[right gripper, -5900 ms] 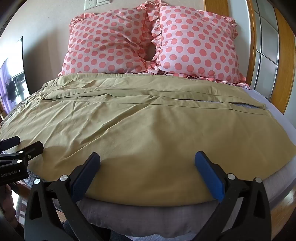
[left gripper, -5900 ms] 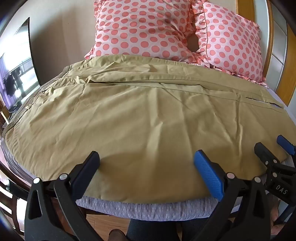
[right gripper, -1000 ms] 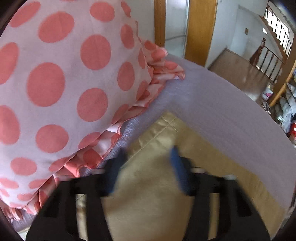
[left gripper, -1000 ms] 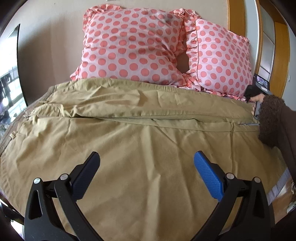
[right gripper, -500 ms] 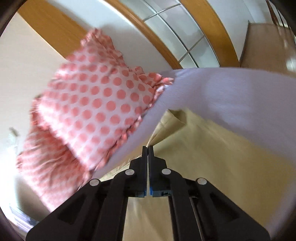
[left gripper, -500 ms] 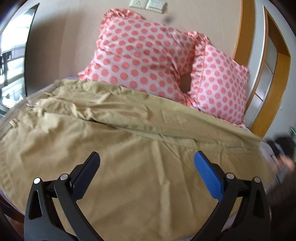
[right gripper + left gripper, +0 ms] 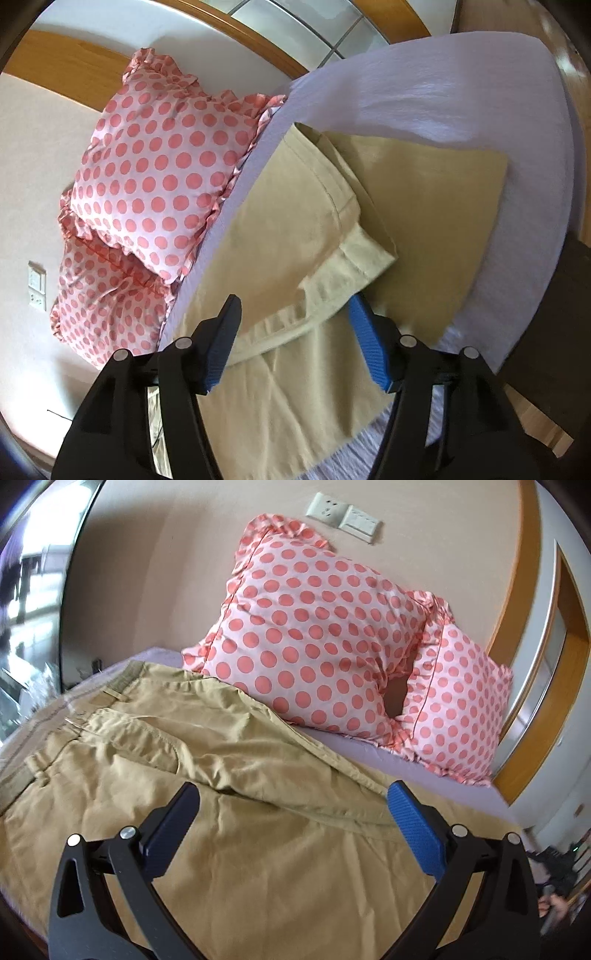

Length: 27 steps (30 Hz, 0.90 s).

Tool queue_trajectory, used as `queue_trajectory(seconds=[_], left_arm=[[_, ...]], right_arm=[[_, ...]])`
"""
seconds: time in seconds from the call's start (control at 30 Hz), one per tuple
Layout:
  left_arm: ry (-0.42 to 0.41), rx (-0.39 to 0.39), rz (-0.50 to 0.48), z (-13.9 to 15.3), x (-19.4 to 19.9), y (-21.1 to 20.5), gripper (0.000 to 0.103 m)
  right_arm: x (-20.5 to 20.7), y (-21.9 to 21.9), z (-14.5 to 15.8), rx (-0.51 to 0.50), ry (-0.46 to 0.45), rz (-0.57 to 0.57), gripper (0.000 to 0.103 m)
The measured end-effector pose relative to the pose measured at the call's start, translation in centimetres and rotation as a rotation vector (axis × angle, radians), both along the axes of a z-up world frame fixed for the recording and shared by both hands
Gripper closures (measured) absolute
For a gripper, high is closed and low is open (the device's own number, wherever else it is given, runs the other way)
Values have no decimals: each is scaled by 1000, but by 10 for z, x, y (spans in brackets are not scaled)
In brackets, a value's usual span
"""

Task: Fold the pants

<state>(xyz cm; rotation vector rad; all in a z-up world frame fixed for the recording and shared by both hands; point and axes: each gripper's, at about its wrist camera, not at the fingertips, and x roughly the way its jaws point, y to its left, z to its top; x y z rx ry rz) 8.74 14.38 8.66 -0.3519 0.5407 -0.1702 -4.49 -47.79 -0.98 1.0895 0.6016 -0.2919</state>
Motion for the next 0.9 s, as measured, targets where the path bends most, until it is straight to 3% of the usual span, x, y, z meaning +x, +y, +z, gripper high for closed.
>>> queue_trajectory(seconds=[0.03,0.07,0.1,0.13,0.23,0.33,0.6,0.67,0.7,0.73,0.8,0.9], left_arm=[[11,-11,-3,-1,8,5,2],[39,-20,5,-2,21,12,2],[67,-28,12,-3,31,16,2],[85,-38,15,-4,39,20,2],[165,-116,30,-8,74,34,2],[232,-192,61,-16,109,46,2],[345,-132,139,-38,193,42,8],[368,-123,153,-45,211,42,23],[392,-138,156,-51,220,45,56],[414,-184,151,-58,225,51,97],[410,-257,156,-61,213,60,98],[304,-209,121,-34,156,60,99]], right_arm=[[3,-1,0,0,0,-7,43],[5,-5,-2,-2,0,-22,53],[7,-8,-4,-5,-1,-32,84],[11,-12,-7,-11,-16,-31,102],[4,-28,-5,-10,-135,-50,101],[-5,-32,4,-44,-185,-63,101],[0,-37,7,-45,-216,-48,101],[2,-39,6,-49,-218,-44,101],[2,-40,5,-49,-218,-44,101],[4,-42,5,-46,-221,-45,101],[6,-44,6,-41,-228,-43,101],[-2,-48,14,-52,-255,-50,101]])
